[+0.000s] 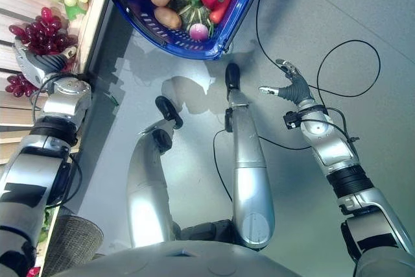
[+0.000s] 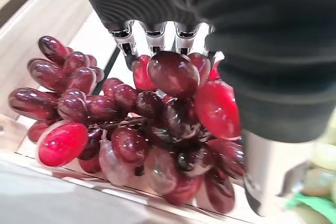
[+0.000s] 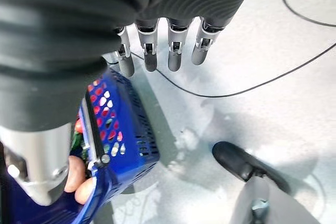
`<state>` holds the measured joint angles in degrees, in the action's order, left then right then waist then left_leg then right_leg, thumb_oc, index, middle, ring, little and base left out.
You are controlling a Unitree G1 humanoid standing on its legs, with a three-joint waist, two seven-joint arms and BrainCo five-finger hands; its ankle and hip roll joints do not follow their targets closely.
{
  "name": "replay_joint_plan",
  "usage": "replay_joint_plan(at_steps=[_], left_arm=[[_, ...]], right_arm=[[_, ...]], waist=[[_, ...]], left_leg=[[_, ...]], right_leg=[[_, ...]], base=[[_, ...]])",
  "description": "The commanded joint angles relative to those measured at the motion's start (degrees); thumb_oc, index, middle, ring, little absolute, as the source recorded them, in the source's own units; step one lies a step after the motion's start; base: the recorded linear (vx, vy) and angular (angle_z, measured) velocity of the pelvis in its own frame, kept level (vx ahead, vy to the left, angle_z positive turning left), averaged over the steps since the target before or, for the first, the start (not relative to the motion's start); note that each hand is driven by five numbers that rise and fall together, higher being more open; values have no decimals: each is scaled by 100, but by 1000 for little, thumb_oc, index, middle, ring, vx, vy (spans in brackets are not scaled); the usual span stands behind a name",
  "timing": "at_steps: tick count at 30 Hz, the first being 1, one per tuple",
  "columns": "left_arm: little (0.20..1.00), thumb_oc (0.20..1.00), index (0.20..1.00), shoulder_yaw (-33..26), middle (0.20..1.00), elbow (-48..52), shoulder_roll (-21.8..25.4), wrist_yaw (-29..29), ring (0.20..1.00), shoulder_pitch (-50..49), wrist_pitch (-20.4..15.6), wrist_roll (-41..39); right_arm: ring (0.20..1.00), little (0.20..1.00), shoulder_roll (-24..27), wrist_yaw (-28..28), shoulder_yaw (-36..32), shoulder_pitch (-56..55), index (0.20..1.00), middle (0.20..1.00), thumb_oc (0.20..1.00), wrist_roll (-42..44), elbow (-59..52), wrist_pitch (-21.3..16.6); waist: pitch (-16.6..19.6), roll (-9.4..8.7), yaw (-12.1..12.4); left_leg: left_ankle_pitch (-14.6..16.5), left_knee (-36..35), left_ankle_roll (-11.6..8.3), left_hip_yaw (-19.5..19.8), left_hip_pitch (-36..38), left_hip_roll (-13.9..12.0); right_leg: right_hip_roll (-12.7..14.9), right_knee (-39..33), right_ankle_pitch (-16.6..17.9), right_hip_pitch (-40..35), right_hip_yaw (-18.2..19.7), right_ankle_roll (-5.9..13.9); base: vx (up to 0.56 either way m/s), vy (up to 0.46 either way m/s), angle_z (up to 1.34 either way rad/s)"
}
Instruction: Pick up fruits and vegetables into the basket
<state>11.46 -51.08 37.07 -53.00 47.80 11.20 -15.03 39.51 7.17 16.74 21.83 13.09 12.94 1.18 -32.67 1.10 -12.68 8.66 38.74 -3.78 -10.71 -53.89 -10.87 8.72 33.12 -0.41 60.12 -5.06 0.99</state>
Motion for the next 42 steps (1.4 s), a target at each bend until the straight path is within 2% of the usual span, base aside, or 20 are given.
replay_joint_plan(at_steps=[1, 12, 15, 27, 28, 31, 36, 42], left_arm=[[1000, 1000, 1000, -107, 1000, -344, 389, -275, 1000, -219, 111, -184], [1000, 1000, 1000, 47, 1000, -649, 506, -242, 1000, -19, 457, -184], [1000, 1000, 1000, 152, 1000, -723, 527, -205, 1000, 51, 724, -119], [1000, 1000, 1000, 344, 1000, -1005, 609, -199, 1000, 291, 1335, -467], [718, 718, 718, 355, 718, -1012, 606, -187, 718, 293, 1373, -509], [200, 200, 200, 350, 200, -1018, 597, -112, 200, 264, 1360, -597], [200, 200, 200, 297, 200, -978, 561, -176, 200, 206, 1086, -812], [200, 200, 200, 117, 200, -648, 451, -240, 200, 32, 484, -714]], right_arm=[[1000, 1000, 27, 95, 139, -99, 1000, 1000, 1000, 183, -131, -249], [1000, 1000, 85, 138, 174, 49, 1000, 1000, 1000, 426, 18, -376], [1000, 1000, 95, 158, 192, 94, 1000, 1000, 1000, 484, 38, -413], [1000, 1000, 168, 79, 194, 262, 1000, 1000, 1000, 747, 158, -513], [1000, 1000, 162, 83, 195, 265, 1000, 1000, 1000, 747, 145, -501], [1000, 1000, 168, 69, 169, 245, 1000, 1000, 1000, 771, 93, -498], [1000, 1000, 163, 74, 147, 215, 1000, 1000, 1000, 748, 34, -506], [1000, 1000, 116, 167, 109, 136, 1000, 1000, 1000, 657, -66, -507]], waist=[[288, -245, 86], [288, -294, 96], [288, -304, 94], [288, -350, 65], [288, -352, 61], [288, -348, 53], [288, -334, 44], [288, -335, 61]], left_leg=[[115, -119, -158, 157, -269, 20], [112, -105, -161, 226, -484, 41], [113, -86, -160, 242, -555, 56], [103, -87, -184, 263, -724, 45], [104, -85, -188, 262, -735, 44], [91, -109, -192, 258, -747, 46], [79, -131, -207, 255, -757, 38], [65, -182, -214, 256, -728, 45]], right_leg=[[-179, 385, -766, 31, 56, 259], [-192, 379, -733, 210, 38, 234], [-204, 396, -723, 274, 30, 225], [-217, 341, -660, 442, 8, 212], [-221, 336, -655, 453, 9, 213], [-232, 322, -645, 476, 5, 209], [-232, 303, -644, 495, 15, 208], [-250, 279, -664, 462, 18, 191]], base=[[0, 0, 0], [0, 0, 0], [0, 0, 0], [-3, -11, -1], [-5, -25, -4], [-2, -13, -5], [0, -4, -2], [0, 0, 0]])
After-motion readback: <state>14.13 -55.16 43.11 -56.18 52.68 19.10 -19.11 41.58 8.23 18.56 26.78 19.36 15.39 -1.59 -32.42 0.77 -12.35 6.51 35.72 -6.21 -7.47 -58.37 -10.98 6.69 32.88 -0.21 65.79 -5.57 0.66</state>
